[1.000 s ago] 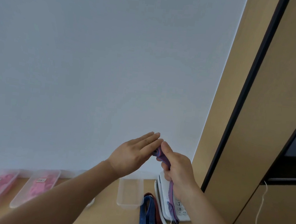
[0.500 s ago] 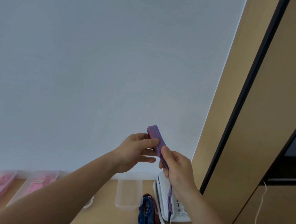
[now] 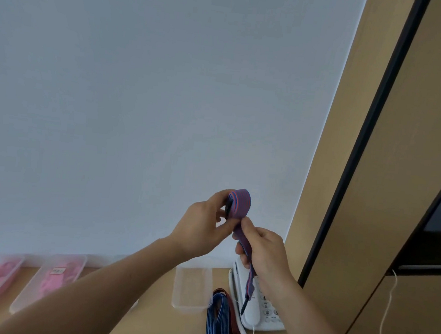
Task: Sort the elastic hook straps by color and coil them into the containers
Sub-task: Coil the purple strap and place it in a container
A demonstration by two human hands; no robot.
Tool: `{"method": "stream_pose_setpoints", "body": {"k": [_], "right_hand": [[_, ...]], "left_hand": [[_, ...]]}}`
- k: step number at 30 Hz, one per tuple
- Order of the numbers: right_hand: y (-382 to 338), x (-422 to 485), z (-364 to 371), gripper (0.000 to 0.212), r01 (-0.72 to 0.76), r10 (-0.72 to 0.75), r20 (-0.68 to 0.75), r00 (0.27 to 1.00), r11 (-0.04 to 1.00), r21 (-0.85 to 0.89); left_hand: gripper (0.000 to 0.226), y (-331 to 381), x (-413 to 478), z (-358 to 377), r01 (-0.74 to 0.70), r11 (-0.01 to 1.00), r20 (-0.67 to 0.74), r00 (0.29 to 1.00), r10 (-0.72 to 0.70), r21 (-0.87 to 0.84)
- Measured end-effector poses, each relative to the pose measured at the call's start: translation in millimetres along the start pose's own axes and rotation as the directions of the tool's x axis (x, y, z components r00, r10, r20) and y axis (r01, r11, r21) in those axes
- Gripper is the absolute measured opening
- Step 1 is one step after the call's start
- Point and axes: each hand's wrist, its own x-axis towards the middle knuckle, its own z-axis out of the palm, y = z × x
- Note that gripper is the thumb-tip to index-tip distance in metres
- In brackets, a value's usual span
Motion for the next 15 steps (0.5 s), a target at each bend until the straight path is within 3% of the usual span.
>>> {"method": "stream_pose_setpoints", "body": {"k": [4, 8, 10, 13, 15], "right_hand": [[-1.7, 0.1, -0.6, 0.063, -0.028, 0.028, 0.017, 0.999, 0.999, 0.034], [-0.7, -0.2, -0.1, 0.078, -0.061, 0.054, 0.071, 0.996, 0.994, 0.096], [0.6, -1.6, 1.1, 0.082, -0.065, 0.056, 0.081, 0.995, 0.992, 0.108], [1.7, -3.6, 3.4, 0.083, -0.055, 0.046, 0.087, 0.995, 0.993, 0.106], [1.1, -4.6, 3.2, 0.076, -0.035, 0.024, 0.093, 0.995, 0.993, 0.112]], "left_hand": [[0.042, -7.3, -3.8, -1.9, -0.282, 0.904, -0.048, 0.949, 0.313, 0.322], [0.06, -14.2, -5.6, -5.1, -0.497, 0.758, 0.034, 0.844, 0.535, 0.421], [0.054, -18.2, -5.5, -5.5, -0.54, 0.696, 0.027, 0.799, 0.601, 0.474], [0.05, -26.7, -5.3, -5.5, -0.559, 0.664, 0.045, 0.78, 0.624, 0.497], [0.06, -28.2, -9.2, -2.7, -0.418, 0.827, 0.01, 0.894, 0.448, 0.376]]}}
